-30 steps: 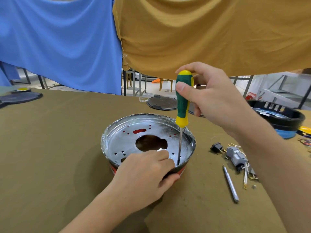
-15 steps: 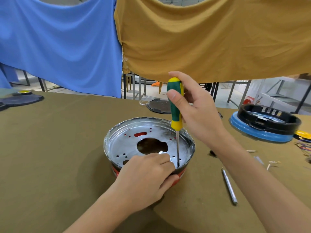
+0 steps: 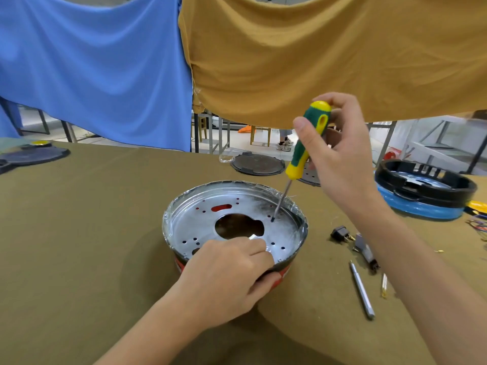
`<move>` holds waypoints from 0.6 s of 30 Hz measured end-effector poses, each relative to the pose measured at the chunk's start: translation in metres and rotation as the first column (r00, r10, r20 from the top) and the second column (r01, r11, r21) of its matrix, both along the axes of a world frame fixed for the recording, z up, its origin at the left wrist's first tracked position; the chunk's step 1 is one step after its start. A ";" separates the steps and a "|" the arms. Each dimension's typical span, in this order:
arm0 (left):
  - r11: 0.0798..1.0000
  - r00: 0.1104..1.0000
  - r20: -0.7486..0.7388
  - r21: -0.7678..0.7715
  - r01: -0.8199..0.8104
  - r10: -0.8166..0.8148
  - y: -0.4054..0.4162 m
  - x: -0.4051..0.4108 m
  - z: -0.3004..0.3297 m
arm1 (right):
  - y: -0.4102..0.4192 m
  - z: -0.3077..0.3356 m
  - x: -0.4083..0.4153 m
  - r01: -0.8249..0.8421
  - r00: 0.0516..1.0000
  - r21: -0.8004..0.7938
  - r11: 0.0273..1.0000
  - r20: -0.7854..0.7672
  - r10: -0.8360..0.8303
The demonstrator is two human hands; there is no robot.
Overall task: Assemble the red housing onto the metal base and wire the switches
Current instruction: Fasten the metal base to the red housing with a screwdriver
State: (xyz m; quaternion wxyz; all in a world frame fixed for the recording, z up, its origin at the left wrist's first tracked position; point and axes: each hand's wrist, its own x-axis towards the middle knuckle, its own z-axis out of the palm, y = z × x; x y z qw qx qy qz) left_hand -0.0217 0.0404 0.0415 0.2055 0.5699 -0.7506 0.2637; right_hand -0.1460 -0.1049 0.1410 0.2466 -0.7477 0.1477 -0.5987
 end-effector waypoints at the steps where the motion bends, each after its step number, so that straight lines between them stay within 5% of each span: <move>1: 1.000 1.000 0.007 0.003 0.005 -0.005 0.000 0.001 0.000 | -0.004 0.001 -0.003 0.017 1.000 0.051 0.999 0.020 -0.018; 4: 0.999 0.999 0.019 0.026 0.042 -0.043 0.000 0.007 0.000 | -0.018 -0.003 -0.013 0.022 0.997 0.328 0.944 0.064 -0.045; 8: 0.994 0.994 -0.033 0.036 0.108 -0.106 0.001 0.018 0.006 | -0.030 -0.022 -0.030 -0.165 0.986 0.700 0.694 0.098 0.135; 12: 0.992 0.993 -0.052 0.049 0.112 -0.109 0.000 0.035 0.011 | -0.024 -0.049 -0.049 -0.323 0.946 0.816 0.480 0.254 0.203; 18: 0.968 0.959 -0.282 0.240 0.072 -0.001 0.005 0.068 0.014 | -0.016 -0.081 -0.059 -0.259 0.961 0.882 0.395 0.194 0.198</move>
